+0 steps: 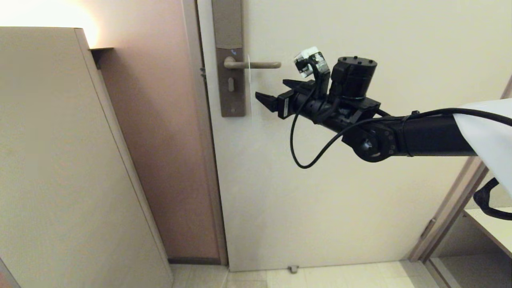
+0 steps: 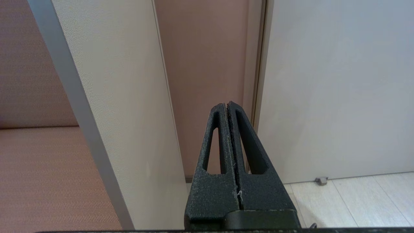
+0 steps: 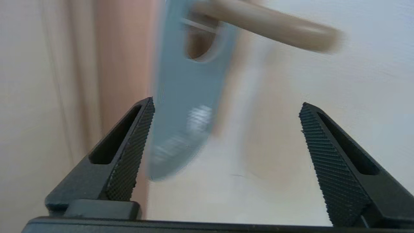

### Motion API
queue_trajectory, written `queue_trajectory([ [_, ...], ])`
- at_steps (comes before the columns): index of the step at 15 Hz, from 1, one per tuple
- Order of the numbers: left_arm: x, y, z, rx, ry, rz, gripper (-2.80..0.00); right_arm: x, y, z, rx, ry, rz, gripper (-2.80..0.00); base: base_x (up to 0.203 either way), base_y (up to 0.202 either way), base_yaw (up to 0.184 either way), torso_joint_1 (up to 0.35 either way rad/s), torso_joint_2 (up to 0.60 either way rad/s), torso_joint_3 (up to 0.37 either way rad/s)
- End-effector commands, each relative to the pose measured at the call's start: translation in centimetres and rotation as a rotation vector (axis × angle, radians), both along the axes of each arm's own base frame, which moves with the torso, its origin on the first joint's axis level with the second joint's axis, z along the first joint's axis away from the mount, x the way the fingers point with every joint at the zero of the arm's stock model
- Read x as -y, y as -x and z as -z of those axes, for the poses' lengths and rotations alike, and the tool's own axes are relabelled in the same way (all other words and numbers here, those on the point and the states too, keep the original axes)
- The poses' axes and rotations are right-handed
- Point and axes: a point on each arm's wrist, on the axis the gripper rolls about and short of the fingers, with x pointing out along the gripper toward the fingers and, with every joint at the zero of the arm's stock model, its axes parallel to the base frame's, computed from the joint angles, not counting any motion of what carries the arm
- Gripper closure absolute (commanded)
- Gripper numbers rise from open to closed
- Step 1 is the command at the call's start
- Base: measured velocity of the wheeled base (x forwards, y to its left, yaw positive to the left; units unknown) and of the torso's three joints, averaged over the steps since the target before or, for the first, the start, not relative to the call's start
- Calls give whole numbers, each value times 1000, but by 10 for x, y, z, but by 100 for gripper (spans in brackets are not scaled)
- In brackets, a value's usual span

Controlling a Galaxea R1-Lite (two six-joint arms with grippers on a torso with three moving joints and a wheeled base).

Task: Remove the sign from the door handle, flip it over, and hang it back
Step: Hang the sign back with the other side facing out

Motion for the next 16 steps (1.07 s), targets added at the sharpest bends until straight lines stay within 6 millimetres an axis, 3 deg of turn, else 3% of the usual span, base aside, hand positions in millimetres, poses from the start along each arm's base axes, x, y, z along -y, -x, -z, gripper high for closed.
queue_trajectory([
  [1,0,0,0,0,0,1,0,7,1,-1,0,3,11,0,0,0,0,0,0,0],
  [10,0,0,0,0,0,1,0,7,1,2,-5,12,16,0,0,0,0,0,0,0],
  [16,0,0,0,0,0,0,0,-5,-6,18,-13,29,8,0,0,0,0,0,0,0],
])
